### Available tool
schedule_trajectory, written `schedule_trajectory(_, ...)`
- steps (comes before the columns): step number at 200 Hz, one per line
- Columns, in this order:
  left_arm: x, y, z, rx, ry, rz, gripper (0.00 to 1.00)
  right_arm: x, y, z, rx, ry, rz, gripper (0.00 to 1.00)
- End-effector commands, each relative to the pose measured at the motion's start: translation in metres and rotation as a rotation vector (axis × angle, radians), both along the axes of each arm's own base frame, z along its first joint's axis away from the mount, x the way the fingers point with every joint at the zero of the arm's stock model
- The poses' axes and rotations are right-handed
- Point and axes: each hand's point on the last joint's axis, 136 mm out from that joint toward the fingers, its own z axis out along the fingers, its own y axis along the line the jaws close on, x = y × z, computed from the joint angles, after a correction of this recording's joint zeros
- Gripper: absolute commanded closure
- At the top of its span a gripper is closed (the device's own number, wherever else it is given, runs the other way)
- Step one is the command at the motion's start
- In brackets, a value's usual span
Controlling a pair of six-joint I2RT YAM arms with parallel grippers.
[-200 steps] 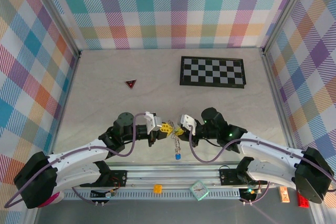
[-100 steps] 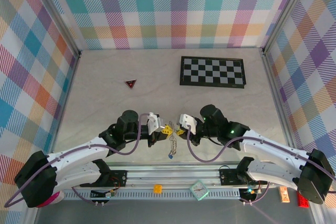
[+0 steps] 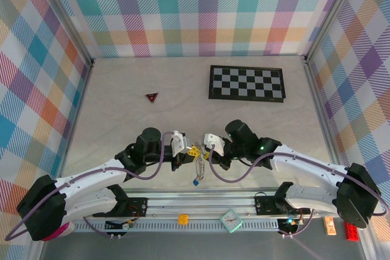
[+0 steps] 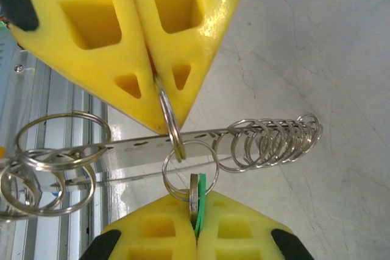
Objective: Put the keys on the keyring
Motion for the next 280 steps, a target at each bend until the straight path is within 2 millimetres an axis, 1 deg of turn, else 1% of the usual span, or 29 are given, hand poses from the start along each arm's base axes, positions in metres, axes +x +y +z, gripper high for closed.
schedule_trajectory(1, -0.006, -0.004, 0.016, -0.046, -0.028, -0.037, 1.0, -0.001, 0.012, 0.025, 0.072, -0.015, 0.041, 1.0)
schedule_trajectory(27, -0.005, -0.003, 0.01, -0.026, -0.017, -0.031, 1.0, 0.002, 0.013, 0.037, 0.112, -0.057, 0.032, 1.0)
schedule_trajectory(55, -0.004, -0.003, 0.002, 0.007, 0.0, -0.025, 1.0, 0.005, 0.008, 0.046, 0.134, -0.102, 0.005, 1.0)
schedule_trajectory(79, -0.003, -0.004, -0.004, 0.029, 0.014, -0.027, 1.0, 0.006, 0.003, 0.045, 0.129, -0.116, -0.012, 1.0)
schedule_trajectory(121, -0.001, -0.005, -0.006, 0.042, 0.019, -0.018, 1.0, 0.008, -0.003, 0.044, 0.097, -0.132, -0.031, 1.0)
schedule_trajectory(127, 0.0, -0.004, -0.006, 0.041, 0.018, -0.015, 0.96, 0.008, -0.003, 0.045, 0.093, -0.133, -0.031, 1.0)
schedule_trajectory(145, 0.001, -0.004, -0.002, 0.029, 0.011, -0.006, 0.78, 0.009, -0.005, 0.043, 0.07, -0.133, -0.036, 1.0)
schedule_trajectory(158, 0.002, -0.003, 0.003, 0.008, -0.001, 0.007, 0.71, 0.01, -0.007, 0.042, 0.052, -0.135, -0.042, 1.0)
schedule_trajectory(180, 0.006, 0.002, 0.013, -0.043, -0.034, 0.056, 0.64, 0.011, -0.009, 0.041, 0.027, -0.135, -0.046, 1.0)
schedule_trajectory(194, 0.012, 0.009, 0.021, -0.072, -0.068, 0.116, 0.62, 0.012, -0.007, 0.043, 0.028, -0.133, -0.042, 1.0)
schedule_trajectory(209, 0.026, 0.021, 0.035, -0.116, -0.114, 0.238, 0.62, 0.013, -0.002, 0.047, 0.035, -0.128, -0.031, 1.0)
schedule_trajectory(223, 0.044, 0.041, 0.051, -0.179, -0.149, 0.403, 0.62, 0.015, 0.006, 0.051, 0.054, -0.12, -0.013, 1.0)
schedule_trajectory(240, 0.058, 0.067, 0.068, -0.232, -0.18, 0.567, 0.62, 0.018, 0.023, 0.059, 0.081, -0.116, 0.018, 1.0)
schedule_trajectory(257, 0.071, 0.1, 0.083, -0.256, -0.207, 0.756, 0.62, 0.018, 0.046, 0.069, 0.115, -0.116, 0.069, 1.0)
schedule_trajectory(268, 0.078, 0.128, 0.09, -0.27, -0.223, 0.9, 0.6, 0.017, 0.063, 0.074, 0.139, -0.12, 0.104, 1.0)
schedule_trajectory(280, 0.082, 0.158, 0.095, -0.278, -0.236, 1.05, 0.59, 0.02, 0.081, 0.085, 0.199, -0.112, 0.122, 0.99)
